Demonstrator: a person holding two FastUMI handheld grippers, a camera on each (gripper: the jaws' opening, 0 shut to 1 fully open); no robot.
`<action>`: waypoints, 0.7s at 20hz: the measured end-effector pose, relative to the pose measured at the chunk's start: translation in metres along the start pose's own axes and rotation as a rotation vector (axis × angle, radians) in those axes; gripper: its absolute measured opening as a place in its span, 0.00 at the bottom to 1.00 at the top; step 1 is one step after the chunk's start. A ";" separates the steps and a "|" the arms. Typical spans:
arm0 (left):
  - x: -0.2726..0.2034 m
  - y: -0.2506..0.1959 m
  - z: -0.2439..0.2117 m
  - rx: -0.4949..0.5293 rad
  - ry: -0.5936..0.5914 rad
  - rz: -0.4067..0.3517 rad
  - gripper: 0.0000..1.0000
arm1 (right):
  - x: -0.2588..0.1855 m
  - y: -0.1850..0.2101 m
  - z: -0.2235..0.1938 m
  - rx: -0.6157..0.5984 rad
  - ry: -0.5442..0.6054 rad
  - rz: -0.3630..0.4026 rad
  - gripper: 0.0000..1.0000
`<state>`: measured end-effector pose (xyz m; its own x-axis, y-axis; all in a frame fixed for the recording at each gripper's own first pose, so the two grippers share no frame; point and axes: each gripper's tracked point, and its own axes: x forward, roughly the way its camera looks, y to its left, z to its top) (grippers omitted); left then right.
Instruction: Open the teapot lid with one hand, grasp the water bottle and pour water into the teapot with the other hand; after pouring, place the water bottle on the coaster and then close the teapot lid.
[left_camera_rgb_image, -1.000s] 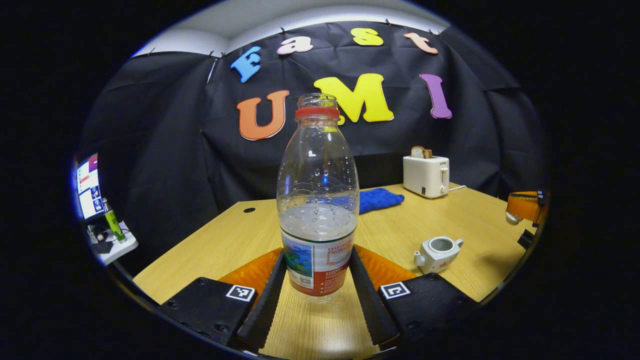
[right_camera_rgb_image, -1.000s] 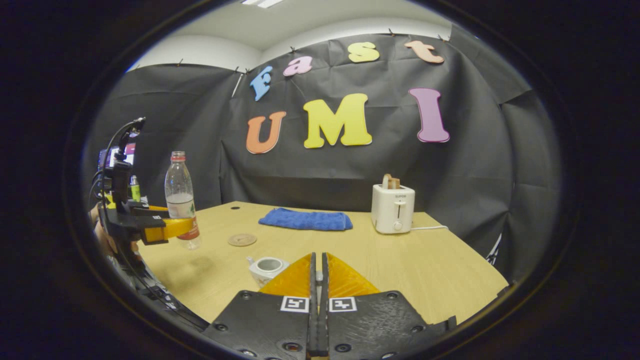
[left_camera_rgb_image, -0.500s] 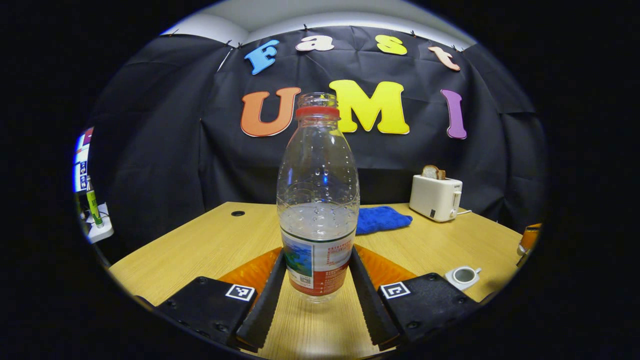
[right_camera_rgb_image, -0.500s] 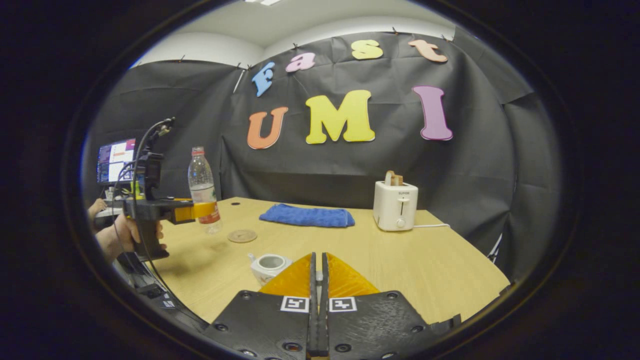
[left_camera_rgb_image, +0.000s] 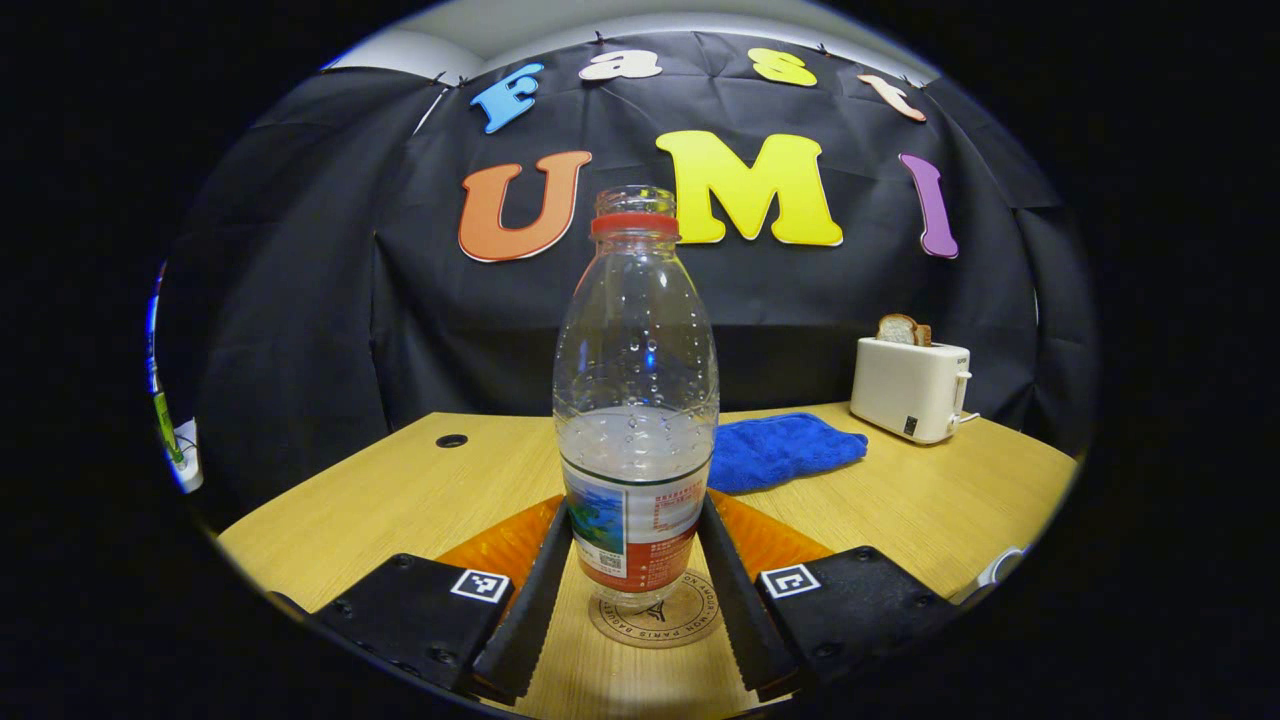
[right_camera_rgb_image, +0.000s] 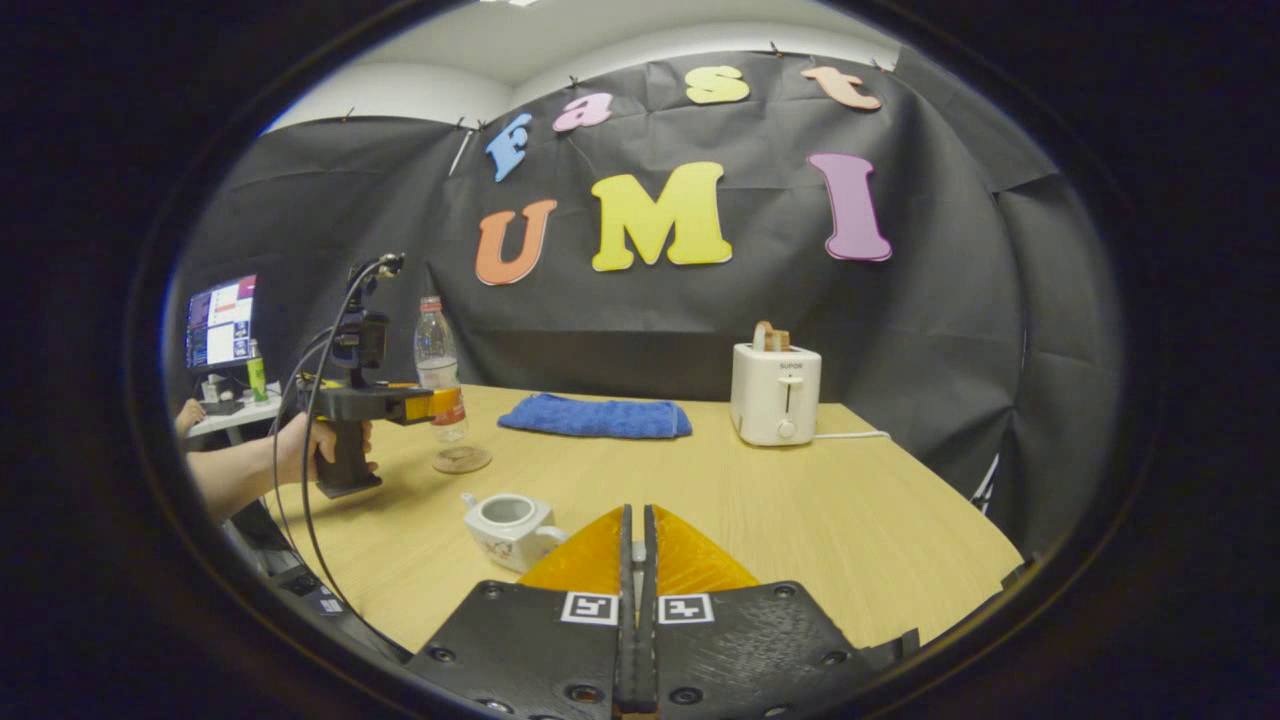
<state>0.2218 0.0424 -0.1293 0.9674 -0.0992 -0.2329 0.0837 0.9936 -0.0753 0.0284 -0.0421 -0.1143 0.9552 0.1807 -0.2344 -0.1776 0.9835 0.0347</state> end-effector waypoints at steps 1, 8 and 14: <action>0.002 -0.001 -0.006 -0.006 0.015 -0.004 0.76 | 0.001 -0.002 -0.002 0.002 0.003 -0.003 0.00; 0.008 -0.007 -0.020 -0.033 0.043 -0.029 0.78 | 0.007 0.001 -0.012 0.030 0.037 0.015 0.00; 0.008 -0.008 -0.019 -0.025 0.047 -0.030 0.80 | 0.005 -0.003 -0.010 0.025 0.028 0.006 0.00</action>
<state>0.2243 0.0323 -0.1487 0.9523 -0.1315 -0.2755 0.1057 0.9887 -0.1067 0.0313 -0.0441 -0.1253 0.9471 0.1868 -0.2610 -0.1770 0.9823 0.0608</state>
